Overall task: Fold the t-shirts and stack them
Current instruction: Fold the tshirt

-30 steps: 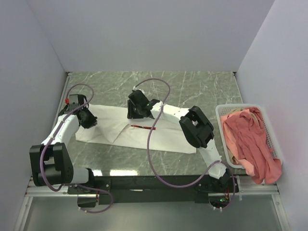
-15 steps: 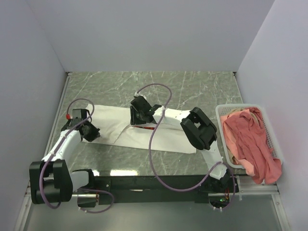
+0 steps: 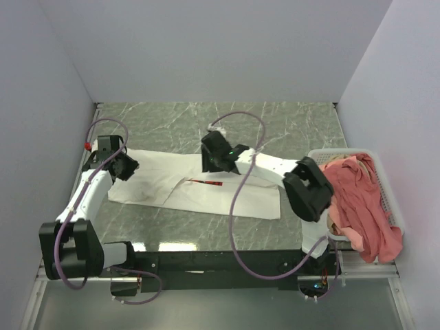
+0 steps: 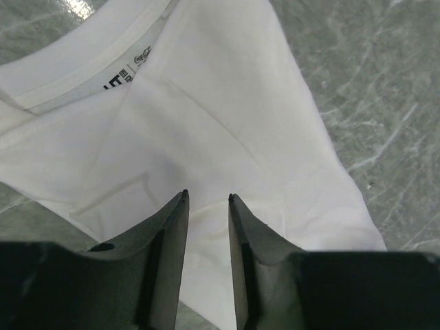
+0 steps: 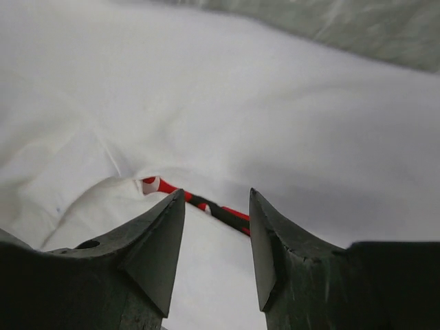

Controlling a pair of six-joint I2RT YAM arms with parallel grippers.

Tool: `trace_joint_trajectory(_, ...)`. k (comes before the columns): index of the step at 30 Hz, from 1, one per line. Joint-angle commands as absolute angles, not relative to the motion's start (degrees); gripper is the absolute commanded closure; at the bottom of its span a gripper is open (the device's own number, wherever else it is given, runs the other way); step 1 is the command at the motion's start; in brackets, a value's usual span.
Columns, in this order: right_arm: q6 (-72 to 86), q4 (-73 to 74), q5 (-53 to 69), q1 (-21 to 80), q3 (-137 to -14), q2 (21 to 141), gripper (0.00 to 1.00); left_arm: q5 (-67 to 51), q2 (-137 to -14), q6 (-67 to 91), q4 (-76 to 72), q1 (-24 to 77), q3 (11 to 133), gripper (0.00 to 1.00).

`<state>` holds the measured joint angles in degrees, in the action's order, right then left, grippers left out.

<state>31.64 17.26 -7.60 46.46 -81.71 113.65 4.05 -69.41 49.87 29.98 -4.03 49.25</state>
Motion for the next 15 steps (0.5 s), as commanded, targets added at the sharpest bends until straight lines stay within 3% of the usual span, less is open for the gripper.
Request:
trace_joint_trajectory(1,31.28,19.07,-13.35,41.94,-77.72,103.56,0.50,5.01,-74.08,53.69,28.57,-3.78,50.27,0.66)
trace_joint_trajectory(7,32.78,21.71,-14.85,34.81,-67.96,97.22,0.49,5.98,-82.43,58.71,25.41,-3.60,50.45,0.74)
trace_joint_trajectory(15,34.10,21.44,-16.78,28.92,-61.17,97.38,0.49,7.47,-91.31,59.94,23.82,-2.20,52.91,0.77)
